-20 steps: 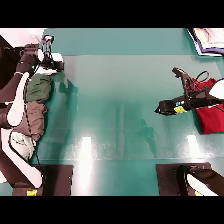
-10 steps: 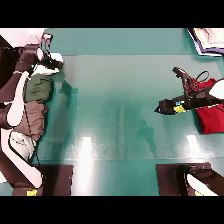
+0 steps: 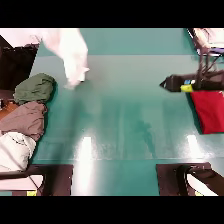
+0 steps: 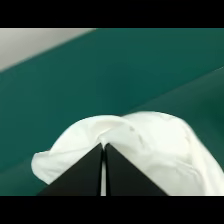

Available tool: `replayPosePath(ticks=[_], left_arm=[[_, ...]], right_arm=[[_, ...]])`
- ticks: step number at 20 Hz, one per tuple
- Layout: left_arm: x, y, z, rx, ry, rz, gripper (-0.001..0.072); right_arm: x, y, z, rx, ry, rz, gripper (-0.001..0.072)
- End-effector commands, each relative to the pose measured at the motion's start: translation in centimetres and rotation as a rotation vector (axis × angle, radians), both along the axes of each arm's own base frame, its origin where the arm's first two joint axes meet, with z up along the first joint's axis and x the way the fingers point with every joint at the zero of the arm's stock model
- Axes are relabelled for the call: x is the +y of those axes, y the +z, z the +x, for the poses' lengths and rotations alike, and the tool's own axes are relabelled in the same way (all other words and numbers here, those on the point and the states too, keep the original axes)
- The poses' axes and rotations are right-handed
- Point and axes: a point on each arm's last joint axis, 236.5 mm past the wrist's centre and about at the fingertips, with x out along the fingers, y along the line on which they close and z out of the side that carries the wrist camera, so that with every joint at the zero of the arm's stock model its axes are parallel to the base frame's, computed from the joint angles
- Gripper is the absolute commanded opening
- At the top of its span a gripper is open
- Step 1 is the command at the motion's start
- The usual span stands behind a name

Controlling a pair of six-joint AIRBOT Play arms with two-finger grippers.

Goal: Fold the shirts.

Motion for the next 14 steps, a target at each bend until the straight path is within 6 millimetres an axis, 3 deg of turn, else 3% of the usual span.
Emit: replayPosePath(ticks=[1,2,4,6,8,10,14], left_arm=[[-6.5,11.4,-14.0,-0.242,-0.361,-0.12,0.002],[-6.7,12.1,-15.7,-0.253,-0.386,-0.127,0.002],[-7.0,11.4,-16.9,-0.208,-0.411,-0.119,0.002],[-7.3,8.6,-15.6,-0.1,-0.405,-0.152,0.002],[-7.6,3.4,-13.2,0.059,-0.387,-0.183,0.002],[-8.3,-3.5,-11.5,0.269,-0.387,-0.208,0.0021],[-9.2,-16.2,-10.4,0.613,-0.383,-0.254,0.0021]], right_arm=[[-1.9,6.3,2.3,-0.168,-0.069,0.019,0.0018],[-2.6,7.8,2.5,-0.198,-0.084,0.019,0.0017],[-3.6,10.2,2.5,-0.242,-0.102,0.017,0.0018],[-4.1,11.7,2.4,-0.266,-0.109,0.014,0.0018],[-4.0,12.0,1.9,-0.261,-0.098,0.008,0.0018],[-3.9,11.7,1.6,-0.243,-0.089,0.005,0.0018],[-3.8,11.0,1.1,-0.211,-0.075,-0.003,0.0018]])
